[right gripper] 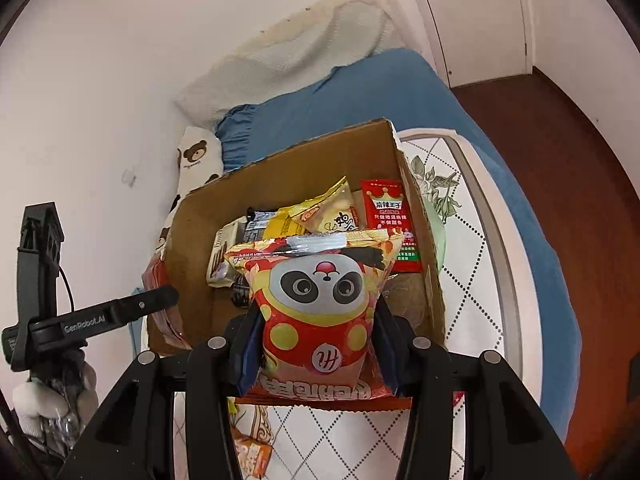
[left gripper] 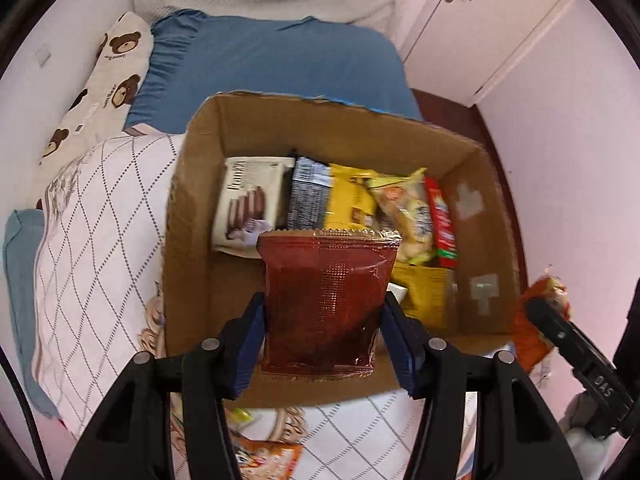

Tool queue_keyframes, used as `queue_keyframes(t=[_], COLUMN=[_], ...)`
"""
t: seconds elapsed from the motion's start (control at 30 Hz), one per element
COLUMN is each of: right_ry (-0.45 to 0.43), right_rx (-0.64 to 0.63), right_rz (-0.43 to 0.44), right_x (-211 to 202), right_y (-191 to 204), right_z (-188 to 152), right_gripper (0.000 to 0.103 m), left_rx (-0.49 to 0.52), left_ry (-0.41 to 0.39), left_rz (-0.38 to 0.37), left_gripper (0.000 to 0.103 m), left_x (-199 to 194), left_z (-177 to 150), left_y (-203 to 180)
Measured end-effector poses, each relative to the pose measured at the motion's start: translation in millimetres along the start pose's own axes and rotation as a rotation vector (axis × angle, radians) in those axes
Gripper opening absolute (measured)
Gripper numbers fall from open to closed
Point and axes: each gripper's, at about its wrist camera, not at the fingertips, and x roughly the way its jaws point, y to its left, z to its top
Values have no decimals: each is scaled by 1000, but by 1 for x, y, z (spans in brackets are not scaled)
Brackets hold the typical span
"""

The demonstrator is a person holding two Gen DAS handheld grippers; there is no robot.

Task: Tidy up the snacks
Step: 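Carry both packs into the cardboard box and open both tools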

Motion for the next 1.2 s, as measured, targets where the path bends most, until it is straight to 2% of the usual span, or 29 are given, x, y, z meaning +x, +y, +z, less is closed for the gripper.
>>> queue_keyframes(t=[0.17, 0.23, 0.27, 0.3, 0.33, 0.37, 0.43, 0.47, 0.57, 0.77, 0.97, 1.2], right_ry=[30, 55, 77, 98, 106, 113, 122, 124, 130, 123, 101, 80], right_rx=[7, 18, 24, 26, 24, 20, 10, 7, -14, -63, -106, -126], right_rz=[-49, -82, -102, -125, -130, -139, -160, -167, -198, -247, -281, -295], right_x=[23, 36, 44, 51, 53, 56, 59, 61, 66, 69, 70, 63], right_y=[-7, -12, -14, -16, -17, -17, -14, -13, -8, 4, 14, 22], right_z=[5, 7, 8, 8, 8, 7, 7, 7, 7, 2, -3, -5], right_gripper=[50, 53, 69, 92, 96, 96, 96, 97, 98, 98, 98, 98], left_rx=[-11, -18, -20, -21, -17, -8, -16, -17, -17, -23, 16, 31], left_ry=[57, 86, 82, 71, 65, 60, 54, 49, 49, 47, 21, -25], left_rz=[26, 31, 40, 63, 77, 84, 82, 77, 90, 67, 116, 124], left_gripper=[53, 53, 53, 53, 57, 62, 92, 94, 96, 96, 96, 96], left_x=[29, 39, 42, 44, 45, 46, 47, 46, 47, 47, 45, 34], left_z=[12, 13, 13, 13, 12, 12, 10, 10, 9, -1, -12, -21], left_y=[16, 20, 22, 24, 24, 24, 27, 28, 32, 36, 25, 17])
